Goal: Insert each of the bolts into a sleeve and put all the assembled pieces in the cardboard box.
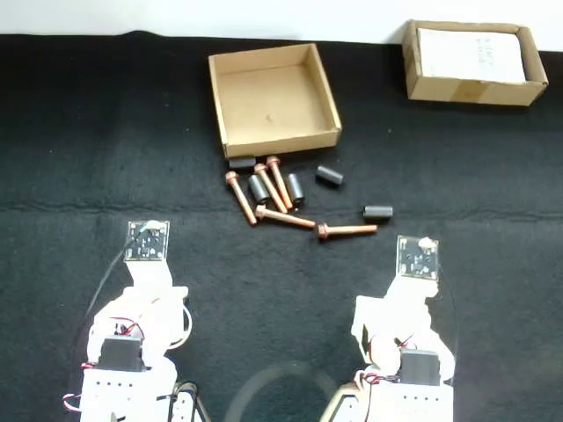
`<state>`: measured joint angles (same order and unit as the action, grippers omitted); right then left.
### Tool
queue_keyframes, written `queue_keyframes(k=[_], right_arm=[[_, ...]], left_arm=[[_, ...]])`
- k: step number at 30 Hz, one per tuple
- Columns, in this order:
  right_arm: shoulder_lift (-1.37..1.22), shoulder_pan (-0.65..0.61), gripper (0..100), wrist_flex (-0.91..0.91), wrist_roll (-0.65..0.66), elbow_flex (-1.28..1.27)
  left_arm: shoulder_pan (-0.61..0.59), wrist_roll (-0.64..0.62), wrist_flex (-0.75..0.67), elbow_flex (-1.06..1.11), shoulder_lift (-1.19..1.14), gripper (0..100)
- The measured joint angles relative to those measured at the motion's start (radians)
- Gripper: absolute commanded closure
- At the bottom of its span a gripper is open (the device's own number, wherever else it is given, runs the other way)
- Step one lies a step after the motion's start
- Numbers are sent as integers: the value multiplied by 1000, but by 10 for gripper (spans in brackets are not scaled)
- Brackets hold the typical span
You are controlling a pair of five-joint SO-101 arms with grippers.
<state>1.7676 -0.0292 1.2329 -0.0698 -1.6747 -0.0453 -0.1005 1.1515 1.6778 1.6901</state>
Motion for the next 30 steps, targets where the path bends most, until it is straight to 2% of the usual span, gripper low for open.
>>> queue_keyframes(k=[30], right_arm=[[0,0,991,0,0,0]], left_arm=[[0,0,0,0,0,970]])
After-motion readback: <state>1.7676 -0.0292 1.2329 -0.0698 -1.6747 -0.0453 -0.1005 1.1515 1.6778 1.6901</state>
